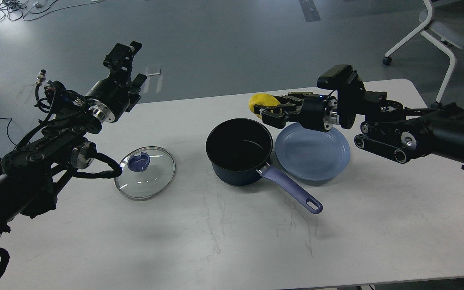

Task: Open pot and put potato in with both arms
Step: 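Move the potato over the pot, drop it in, withdraw right gripper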

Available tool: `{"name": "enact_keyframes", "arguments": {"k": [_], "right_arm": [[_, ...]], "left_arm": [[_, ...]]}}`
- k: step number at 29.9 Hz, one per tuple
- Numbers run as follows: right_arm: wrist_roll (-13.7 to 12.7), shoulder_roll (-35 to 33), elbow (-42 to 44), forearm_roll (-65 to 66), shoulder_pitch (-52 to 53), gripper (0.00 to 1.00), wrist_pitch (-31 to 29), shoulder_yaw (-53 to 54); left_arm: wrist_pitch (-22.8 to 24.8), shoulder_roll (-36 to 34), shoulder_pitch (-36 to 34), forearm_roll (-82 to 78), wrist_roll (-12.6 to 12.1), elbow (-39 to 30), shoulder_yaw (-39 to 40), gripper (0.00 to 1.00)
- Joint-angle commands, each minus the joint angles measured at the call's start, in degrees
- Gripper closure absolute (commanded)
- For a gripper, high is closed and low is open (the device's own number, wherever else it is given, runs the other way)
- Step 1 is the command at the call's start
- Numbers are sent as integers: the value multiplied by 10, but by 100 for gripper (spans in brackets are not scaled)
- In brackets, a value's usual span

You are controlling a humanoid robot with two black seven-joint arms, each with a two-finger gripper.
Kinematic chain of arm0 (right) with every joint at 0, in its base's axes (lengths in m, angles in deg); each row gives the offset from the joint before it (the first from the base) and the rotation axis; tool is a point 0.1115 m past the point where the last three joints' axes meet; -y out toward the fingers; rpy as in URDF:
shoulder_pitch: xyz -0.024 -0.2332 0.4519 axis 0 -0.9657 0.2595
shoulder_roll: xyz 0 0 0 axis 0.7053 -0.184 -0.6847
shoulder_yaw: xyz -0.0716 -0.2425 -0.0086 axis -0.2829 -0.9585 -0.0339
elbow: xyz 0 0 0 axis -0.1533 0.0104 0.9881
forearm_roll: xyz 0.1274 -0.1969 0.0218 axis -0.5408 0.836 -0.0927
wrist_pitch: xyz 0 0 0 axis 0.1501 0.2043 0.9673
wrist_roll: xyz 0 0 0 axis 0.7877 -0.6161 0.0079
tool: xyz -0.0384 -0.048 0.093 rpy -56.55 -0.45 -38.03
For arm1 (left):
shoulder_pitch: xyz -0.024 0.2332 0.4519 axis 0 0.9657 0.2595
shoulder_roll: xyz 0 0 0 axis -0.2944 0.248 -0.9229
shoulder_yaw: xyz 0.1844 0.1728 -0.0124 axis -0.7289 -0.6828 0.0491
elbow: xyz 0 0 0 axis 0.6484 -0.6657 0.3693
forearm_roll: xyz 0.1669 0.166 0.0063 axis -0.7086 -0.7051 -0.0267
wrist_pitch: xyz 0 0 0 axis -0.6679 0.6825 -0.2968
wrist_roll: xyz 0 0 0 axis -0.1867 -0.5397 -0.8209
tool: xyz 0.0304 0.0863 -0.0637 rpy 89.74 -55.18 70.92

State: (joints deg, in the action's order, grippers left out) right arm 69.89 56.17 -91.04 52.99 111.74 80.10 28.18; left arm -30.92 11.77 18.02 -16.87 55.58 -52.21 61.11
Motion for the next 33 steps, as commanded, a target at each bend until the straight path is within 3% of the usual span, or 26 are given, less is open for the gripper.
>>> {"name": "enact_keyframes", "arguments": {"k": [1, 3, 5, 15, 23, 26, 28, 30, 33], "right_arm": [[0, 45, 25, 0, 4, 50, -3, -16], [0, 72, 54, 0, 3, 42, -3, -34], [0, 96, 79, -6, -3, 1, -3, -40], [0, 92, 69, -160, -1, 0, -16, -38], [0, 36, 22, -192, 8, 0, -17, 9], [0, 6, -3, -291, -1, 0, -32, 89], [0, 6, -4, -347, -4, 0, -49, 114], [0, 4, -3, -459, -16, 0, -89, 157], [0, -15, -14, -585, -40, 0, -146, 214]], "left_arm": [[0, -2, 0, 0, 1, 0, 0, 1], [0, -3, 0, 1, 3, 0, 0, 1], [0, -4, -1, 1, 3, 0, 1, 1], [4, 1, -3, 11, 0, -6, 11, 1], [30, 2, -13, 17, -11, -7, 17, 1], [67, 7, -21, 37, -33, -7, 42, 1], [69, 18, -17, 58, -48, -7, 60, 1], [60, 51, 1, 78, -78, 0, 71, 1], [55, 73, 19, 80, -84, 0, 88, 1]]}}
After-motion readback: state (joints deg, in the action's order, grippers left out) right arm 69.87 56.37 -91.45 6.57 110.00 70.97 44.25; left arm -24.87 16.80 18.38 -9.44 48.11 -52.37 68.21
